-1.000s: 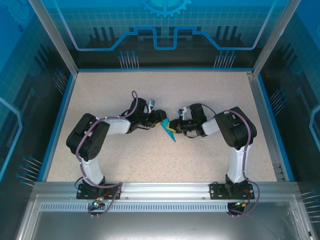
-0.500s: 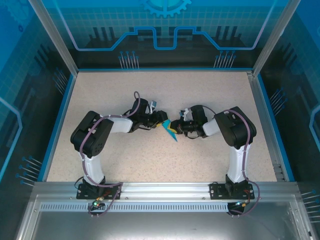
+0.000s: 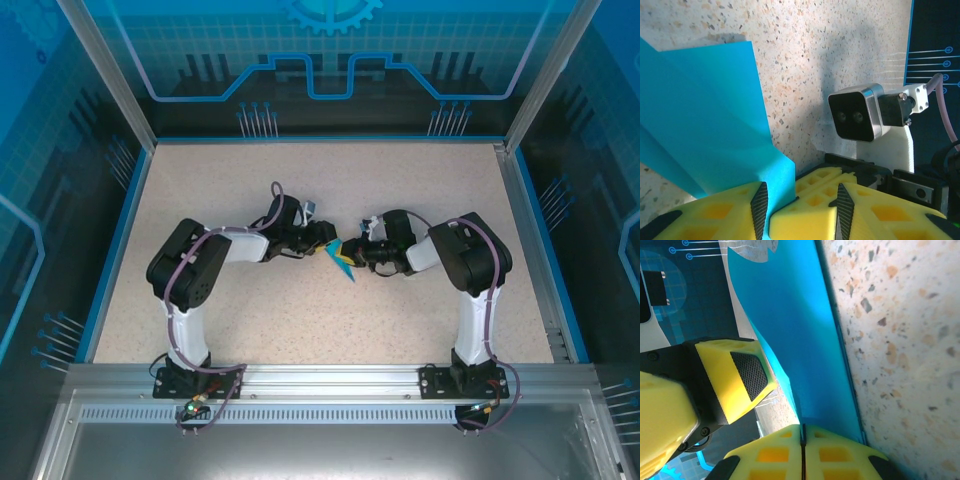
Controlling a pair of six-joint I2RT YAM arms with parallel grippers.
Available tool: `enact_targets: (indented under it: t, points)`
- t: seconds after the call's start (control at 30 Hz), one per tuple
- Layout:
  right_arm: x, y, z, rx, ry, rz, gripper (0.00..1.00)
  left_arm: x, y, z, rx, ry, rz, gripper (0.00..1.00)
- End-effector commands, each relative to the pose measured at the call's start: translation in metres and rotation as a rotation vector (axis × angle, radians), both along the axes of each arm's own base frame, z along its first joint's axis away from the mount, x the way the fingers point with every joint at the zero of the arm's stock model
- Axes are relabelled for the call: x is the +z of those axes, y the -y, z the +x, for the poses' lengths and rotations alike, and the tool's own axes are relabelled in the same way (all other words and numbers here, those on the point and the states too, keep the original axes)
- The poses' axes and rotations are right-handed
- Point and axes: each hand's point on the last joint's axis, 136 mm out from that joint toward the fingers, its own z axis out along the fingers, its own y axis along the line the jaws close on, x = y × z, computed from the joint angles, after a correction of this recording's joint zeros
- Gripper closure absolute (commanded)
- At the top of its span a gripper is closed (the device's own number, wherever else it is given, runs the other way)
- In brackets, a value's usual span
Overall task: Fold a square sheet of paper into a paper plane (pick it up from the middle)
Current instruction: Fold the wing for the fifth time at the center of the table.
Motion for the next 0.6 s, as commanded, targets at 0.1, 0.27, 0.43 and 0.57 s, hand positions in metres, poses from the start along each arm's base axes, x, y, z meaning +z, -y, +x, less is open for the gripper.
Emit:
enact_targets:
  t: [0.1,0.27,0.43,0.57]
  points:
    - [-0.022,0.008,-0.007,0.005,-0.076,-0.037,0.89,-0.012,0.000,0.005,0.022,-0.042,0.040,0.57]
    - [-0.013,0.007,-0.005,0.018,-0.040,-0.037,0.80,-0.018,-0.002,0.005,0.041,-0.075,0.054,0.58]
    - [-0.001,0.010,-0.005,0.043,0.038,-0.083,0.71,-0.019,-0.002,0.008,0.059,-0.086,0.050,0.58]
    - [0.004,0.020,-0.007,0.069,0.132,-0.200,0.66,-0.018,-0.002,0.009,0.070,-0.094,0.043,0.58]
